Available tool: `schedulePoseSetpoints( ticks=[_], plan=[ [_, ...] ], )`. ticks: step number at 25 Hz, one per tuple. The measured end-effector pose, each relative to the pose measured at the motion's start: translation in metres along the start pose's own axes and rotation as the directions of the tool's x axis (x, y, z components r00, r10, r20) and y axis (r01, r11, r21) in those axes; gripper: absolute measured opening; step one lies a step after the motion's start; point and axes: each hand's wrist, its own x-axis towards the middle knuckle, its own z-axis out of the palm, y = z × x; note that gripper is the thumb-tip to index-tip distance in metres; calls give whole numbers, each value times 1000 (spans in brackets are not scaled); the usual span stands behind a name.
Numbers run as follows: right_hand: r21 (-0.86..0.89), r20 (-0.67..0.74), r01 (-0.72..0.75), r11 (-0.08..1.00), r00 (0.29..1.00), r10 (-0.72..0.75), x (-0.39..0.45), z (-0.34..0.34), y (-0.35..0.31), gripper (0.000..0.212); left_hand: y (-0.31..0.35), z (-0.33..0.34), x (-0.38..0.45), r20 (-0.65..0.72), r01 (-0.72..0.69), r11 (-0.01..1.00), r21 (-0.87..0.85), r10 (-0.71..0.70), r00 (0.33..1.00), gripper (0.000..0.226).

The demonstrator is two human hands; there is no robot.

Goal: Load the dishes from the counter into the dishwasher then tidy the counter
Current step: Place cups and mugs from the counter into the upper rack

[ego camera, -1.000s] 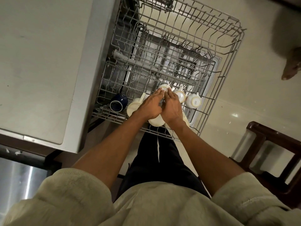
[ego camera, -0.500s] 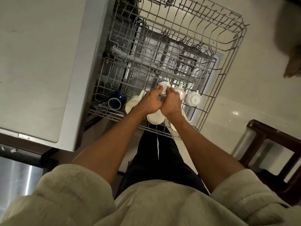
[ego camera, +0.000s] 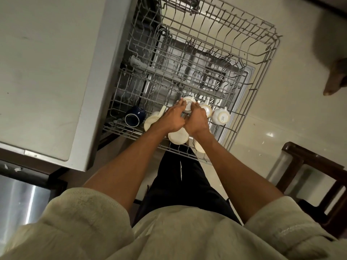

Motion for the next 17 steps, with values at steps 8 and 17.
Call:
schedulePoseSetpoints(
  ticks=[8,17],
  plan=[
    [-312,25,299,902,951,-307,-55,-33,-31,68,15,-5,-56,-236,-75,992,102,98,967,76],
    [-492,-60,582,648,720,-692,-126,-71,-109,67,30,-42,-181,-668,-141,969,204,243,703,64]
  ],
)
